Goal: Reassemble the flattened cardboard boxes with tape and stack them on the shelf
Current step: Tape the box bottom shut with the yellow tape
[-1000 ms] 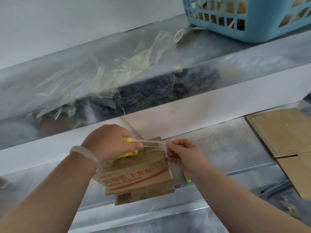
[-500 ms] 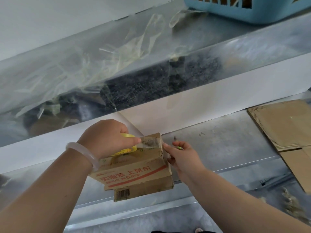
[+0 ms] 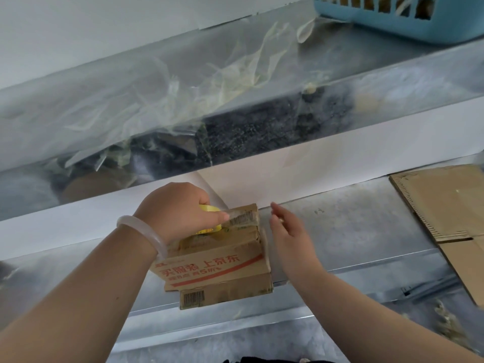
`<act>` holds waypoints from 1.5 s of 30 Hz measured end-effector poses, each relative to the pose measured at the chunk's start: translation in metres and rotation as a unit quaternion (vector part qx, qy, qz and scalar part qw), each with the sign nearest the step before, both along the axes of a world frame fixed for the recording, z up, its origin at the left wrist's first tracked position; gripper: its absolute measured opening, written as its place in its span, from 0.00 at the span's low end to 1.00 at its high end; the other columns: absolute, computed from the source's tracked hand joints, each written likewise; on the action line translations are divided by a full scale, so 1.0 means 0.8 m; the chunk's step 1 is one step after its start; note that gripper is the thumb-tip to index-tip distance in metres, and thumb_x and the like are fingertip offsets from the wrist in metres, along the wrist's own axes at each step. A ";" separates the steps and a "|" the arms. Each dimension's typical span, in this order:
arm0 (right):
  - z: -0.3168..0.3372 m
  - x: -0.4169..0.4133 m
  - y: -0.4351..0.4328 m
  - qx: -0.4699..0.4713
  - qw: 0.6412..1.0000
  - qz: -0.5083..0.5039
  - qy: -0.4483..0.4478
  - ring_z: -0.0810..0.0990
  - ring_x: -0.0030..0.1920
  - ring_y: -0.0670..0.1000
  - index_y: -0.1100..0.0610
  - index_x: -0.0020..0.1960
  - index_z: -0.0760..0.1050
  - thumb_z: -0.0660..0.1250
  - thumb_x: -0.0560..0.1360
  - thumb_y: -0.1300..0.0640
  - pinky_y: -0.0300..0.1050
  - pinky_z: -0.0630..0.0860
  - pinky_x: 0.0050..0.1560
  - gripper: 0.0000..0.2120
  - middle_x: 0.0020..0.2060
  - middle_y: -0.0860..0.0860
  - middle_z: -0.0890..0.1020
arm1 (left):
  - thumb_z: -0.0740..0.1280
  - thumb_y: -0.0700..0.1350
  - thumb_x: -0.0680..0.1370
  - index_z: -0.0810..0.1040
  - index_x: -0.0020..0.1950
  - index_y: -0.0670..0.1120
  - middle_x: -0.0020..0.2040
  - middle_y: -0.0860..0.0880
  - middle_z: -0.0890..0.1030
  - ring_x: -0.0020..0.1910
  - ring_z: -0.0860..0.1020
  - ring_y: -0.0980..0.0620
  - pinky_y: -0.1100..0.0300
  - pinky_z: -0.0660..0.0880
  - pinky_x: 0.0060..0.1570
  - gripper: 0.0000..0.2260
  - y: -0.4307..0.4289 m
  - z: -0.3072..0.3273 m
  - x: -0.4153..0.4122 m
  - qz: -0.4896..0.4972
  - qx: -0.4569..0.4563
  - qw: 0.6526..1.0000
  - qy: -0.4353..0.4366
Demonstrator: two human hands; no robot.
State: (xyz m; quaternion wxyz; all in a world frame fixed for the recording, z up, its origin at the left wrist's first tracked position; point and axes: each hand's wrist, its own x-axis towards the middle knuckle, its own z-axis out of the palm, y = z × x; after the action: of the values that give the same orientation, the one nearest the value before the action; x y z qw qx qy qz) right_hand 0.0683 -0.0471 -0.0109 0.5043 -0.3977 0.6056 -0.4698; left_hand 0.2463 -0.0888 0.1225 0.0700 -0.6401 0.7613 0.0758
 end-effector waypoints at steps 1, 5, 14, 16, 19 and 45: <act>0.012 0.002 -0.001 -0.067 0.995 0.052 0.046 0.68 0.65 0.35 0.42 0.74 0.64 0.58 0.81 0.46 0.35 0.64 0.69 0.21 0.65 0.40 0.71 | 0.62 0.71 0.70 0.80 0.37 0.48 0.34 0.50 0.80 0.35 0.79 0.51 0.53 0.76 0.38 0.26 0.000 0.001 0.000 0.000 -0.001 1.000 0.002; 0.026 0.016 -0.005 -0.166 0.898 0.291 0.286 0.34 0.74 0.34 0.40 0.78 0.37 0.47 0.77 0.32 0.43 0.43 0.76 0.35 0.75 0.32 0.41 | 0.63 0.71 0.69 0.80 0.35 0.52 0.33 0.53 0.80 0.34 0.78 0.55 0.53 0.78 0.40 0.23 0.002 0.002 -0.002 0.005 -0.003 1.000 0.007; 0.010 0.013 -0.008 -0.206 0.864 0.269 0.371 0.47 0.76 0.43 0.43 0.79 0.41 0.55 0.73 0.32 0.46 0.53 0.76 0.41 0.76 0.43 0.58 | 0.53 0.78 0.62 0.80 0.40 0.58 0.38 0.57 0.81 0.38 0.78 0.59 0.57 0.77 0.42 0.29 0.004 0.006 0.025 -0.047 0.038 0.992 0.108; 0.005 0.011 -0.009 -0.213 0.865 0.266 0.369 0.50 0.76 0.44 0.43 0.79 0.45 0.56 0.72 0.31 0.46 0.54 0.76 0.41 0.74 0.43 0.60 | 0.57 0.78 0.62 0.80 0.40 0.61 0.40 0.60 0.82 0.40 0.79 0.63 0.62 0.75 0.42 0.26 0.001 0.006 0.050 -0.039 0.068 0.979 0.189; -0.002 0.008 -0.011 -0.233 0.862 0.267 0.363 0.53 0.75 0.44 0.43 0.78 0.52 0.57 0.71 0.29 0.48 0.58 0.76 0.40 0.72 0.41 0.63 | 0.61 0.80 0.56 0.83 0.41 0.59 0.42 0.60 0.83 0.42 0.80 0.61 0.68 0.74 0.39 0.30 0.006 0.006 0.085 -0.028 0.103 0.952 0.288; -0.011 0.004 -0.024 -0.310 0.845 0.250 0.357 0.65 0.66 0.43 0.46 0.70 0.67 0.56 0.75 0.30 0.43 0.64 0.69 0.30 0.62 0.37 0.67 | 0.61 0.73 0.60 0.80 0.39 0.58 0.38 0.60 0.81 0.40 0.78 0.57 0.61 0.73 0.40 0.23 0.019 0.008 0.177 0.080 -0.017 0.964 0.255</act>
State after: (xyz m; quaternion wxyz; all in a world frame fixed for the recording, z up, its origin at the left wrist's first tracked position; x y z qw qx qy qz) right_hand 0.0714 -0.0663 -0.0200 0.2043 -0.8113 0.4466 -0.3172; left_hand 0.3876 -0.0738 0.1287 -0.1432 -0.6597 0.7013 0.2290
